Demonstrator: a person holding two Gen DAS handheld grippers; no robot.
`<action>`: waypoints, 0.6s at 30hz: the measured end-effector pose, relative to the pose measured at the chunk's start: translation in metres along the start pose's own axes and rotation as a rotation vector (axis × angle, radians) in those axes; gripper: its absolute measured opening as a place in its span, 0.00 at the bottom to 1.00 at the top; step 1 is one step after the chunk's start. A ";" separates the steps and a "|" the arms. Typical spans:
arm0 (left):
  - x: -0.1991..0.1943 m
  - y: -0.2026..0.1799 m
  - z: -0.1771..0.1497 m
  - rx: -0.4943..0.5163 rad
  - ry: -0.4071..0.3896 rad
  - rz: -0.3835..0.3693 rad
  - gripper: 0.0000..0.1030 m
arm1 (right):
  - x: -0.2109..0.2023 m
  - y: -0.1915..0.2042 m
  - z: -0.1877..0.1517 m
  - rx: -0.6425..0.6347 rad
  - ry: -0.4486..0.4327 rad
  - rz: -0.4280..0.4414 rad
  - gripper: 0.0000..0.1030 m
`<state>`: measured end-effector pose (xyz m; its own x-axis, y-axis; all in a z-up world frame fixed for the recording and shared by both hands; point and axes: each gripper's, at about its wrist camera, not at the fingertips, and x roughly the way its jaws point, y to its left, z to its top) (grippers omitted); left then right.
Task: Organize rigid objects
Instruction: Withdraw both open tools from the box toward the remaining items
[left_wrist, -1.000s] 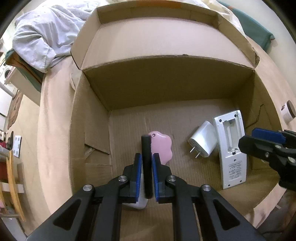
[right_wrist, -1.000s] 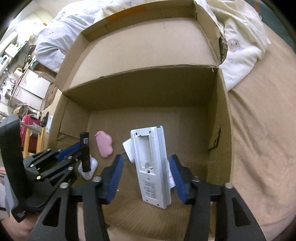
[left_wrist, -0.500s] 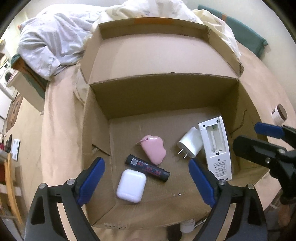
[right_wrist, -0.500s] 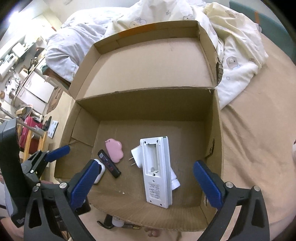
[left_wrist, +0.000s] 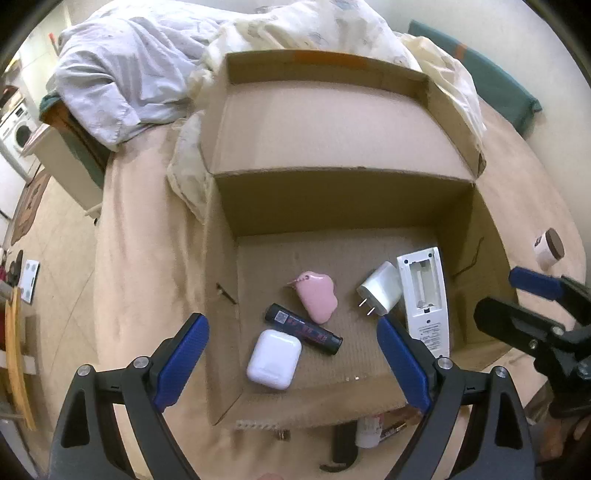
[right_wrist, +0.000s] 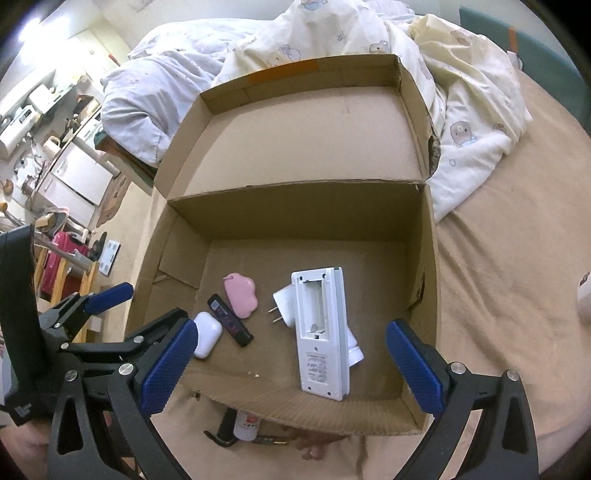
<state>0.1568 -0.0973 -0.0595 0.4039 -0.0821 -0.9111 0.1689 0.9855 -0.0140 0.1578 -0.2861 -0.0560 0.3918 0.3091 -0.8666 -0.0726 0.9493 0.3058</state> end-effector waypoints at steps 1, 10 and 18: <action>-0.003 0.002 0.000 -0.002 -0.001 0.002 0.89 | -0.001 0.000 -0.001 0.005 0.000 0.005 1.00; -0.025 0.019 -0.016 -0.024 -0.017 0.021 0.89 | -0.017 -0.003 -0.014 0.037 -0.020 0.036 1.00; -0.025 0.043 -0.048 -0.084 0.005 -0.013 0.89 | -0.030 -0.006 -0.035 0.062 -0.021 0.070 1.00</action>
<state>0.1106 -0.0461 -0.0570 0.3974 -0.0941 -0.9128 0.0981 0.9934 -0.0597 0.1147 -0.2988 -0.0452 0.4066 0.3728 -0.8341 -0.0442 0.9199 0.3897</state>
